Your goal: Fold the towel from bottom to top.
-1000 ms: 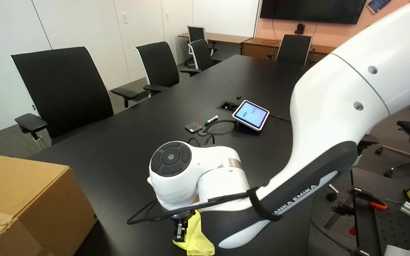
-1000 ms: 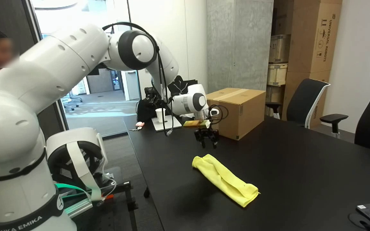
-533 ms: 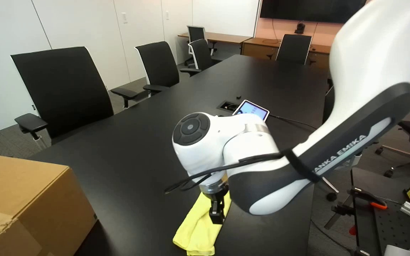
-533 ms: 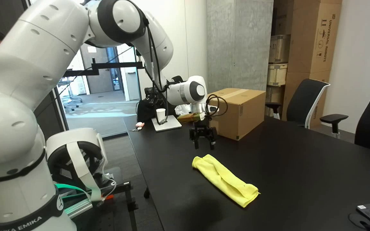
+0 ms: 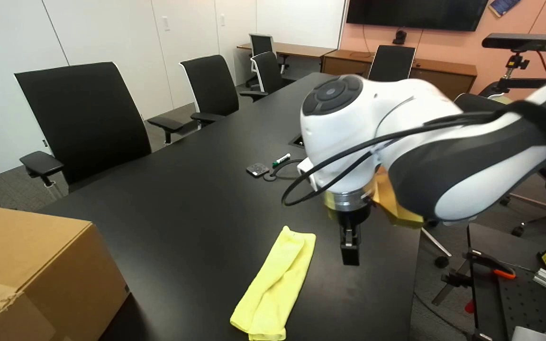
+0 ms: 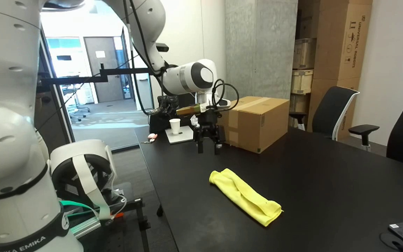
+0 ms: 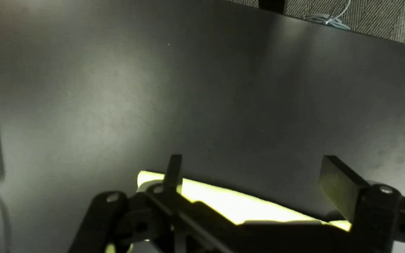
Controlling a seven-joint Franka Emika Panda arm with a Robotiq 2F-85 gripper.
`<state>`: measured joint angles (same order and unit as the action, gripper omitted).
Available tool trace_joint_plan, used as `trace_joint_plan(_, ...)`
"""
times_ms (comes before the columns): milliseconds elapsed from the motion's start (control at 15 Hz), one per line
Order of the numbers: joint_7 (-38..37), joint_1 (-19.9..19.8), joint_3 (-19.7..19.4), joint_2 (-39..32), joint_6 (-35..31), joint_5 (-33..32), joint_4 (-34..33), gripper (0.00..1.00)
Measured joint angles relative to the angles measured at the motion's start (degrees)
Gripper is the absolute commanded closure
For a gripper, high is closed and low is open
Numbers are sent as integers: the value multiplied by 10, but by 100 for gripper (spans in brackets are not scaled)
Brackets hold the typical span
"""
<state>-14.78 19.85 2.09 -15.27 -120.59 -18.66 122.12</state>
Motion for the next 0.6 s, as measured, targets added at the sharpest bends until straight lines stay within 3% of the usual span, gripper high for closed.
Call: trace_joint_plan(600,22,-48,46,246,69,22,100,0)
